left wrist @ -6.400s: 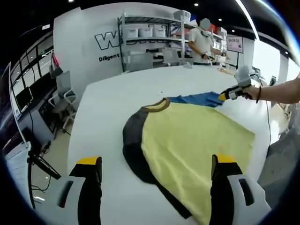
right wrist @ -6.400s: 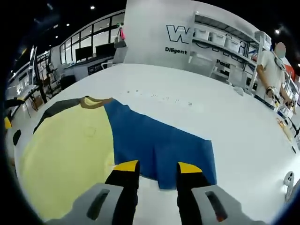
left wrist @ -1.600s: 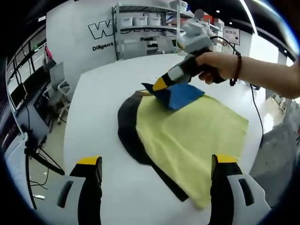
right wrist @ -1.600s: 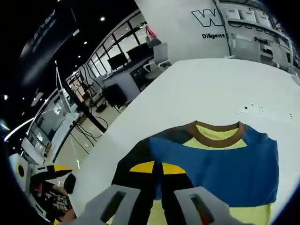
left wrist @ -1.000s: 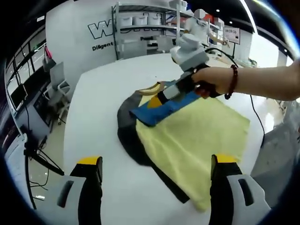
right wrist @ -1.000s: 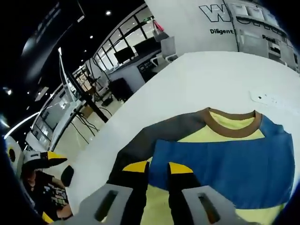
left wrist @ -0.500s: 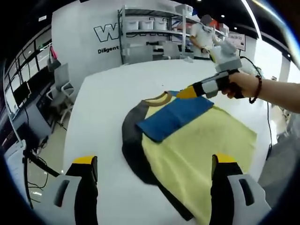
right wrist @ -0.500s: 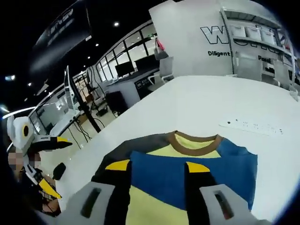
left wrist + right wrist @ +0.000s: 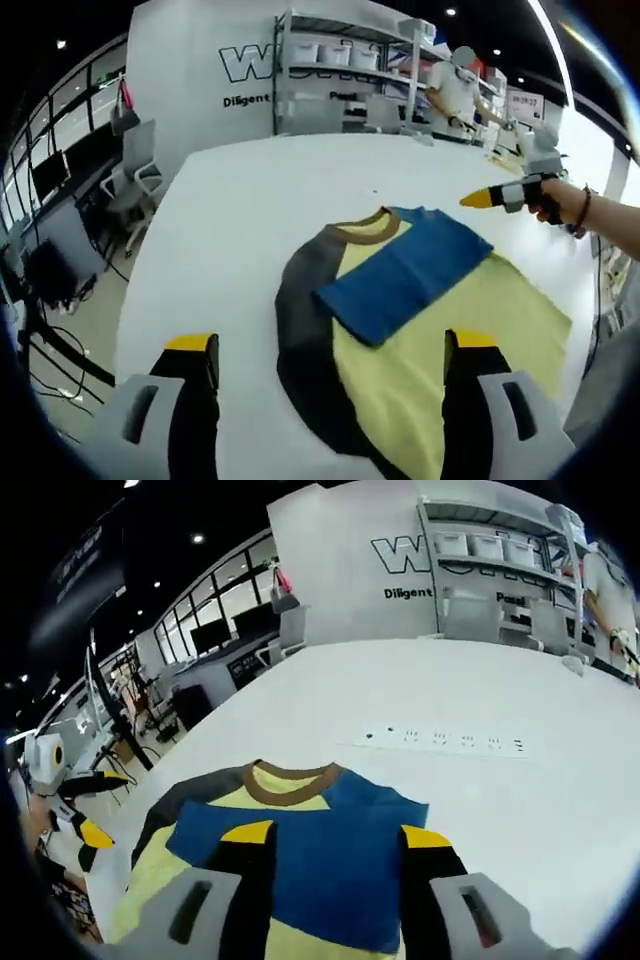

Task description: Fold the garment on the visible template until the final outline fits inside the template.

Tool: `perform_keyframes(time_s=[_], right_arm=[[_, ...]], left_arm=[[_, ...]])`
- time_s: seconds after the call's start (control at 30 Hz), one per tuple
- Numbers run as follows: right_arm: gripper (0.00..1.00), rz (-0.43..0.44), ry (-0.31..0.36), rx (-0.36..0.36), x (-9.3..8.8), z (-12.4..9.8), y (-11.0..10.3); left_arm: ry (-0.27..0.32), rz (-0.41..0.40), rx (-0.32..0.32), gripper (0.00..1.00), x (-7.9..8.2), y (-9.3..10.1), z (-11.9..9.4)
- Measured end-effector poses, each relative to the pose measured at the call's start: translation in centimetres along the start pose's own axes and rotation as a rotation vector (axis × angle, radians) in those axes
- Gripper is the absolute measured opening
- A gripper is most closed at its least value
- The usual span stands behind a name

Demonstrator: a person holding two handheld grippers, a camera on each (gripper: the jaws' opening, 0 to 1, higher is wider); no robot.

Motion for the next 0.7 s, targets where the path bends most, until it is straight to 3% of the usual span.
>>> perform_keyframes(time_s=[0.17, 0.3, 0.47, 0.7], right_arm=[[0.43, 0.040, -0.046, -0.042, -0.9, 1.7, 2.6], [0.42, 0.065, -0.053, -0.046, -1.2, 2.7, 3.3], [0.37, 0.084, -0.065, -0.040, -1.6, 4.1, 3.6], [0.29, 0.102, -0.060, -0.044, -1.8, 5.1, 3.6]], left_arm=[[0.003, -0.032, -0.014, 0.88, 0.4, -0.5, 2.0], [-0.007, -0.034, -0.013, 0.86, 0.6, -0.8, 3.5], [0.009, -0.101, -0.012, 0.75, 0.8, -1.6, 5.1], [0.014, -0.100, 0.012, 0.68, 0.7, -2.6, 6.2]])
Point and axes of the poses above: the point that each gripper's makers call its tool centre point, and the gripper's own axes: z roughly forward along the fingers, y roughly to its right, x roughly out of its top, the point moved 6 cm from there along -z, roughly backward along the fingers, and after that the axes turned 8 degrees about -x, right-handed, at the moved point
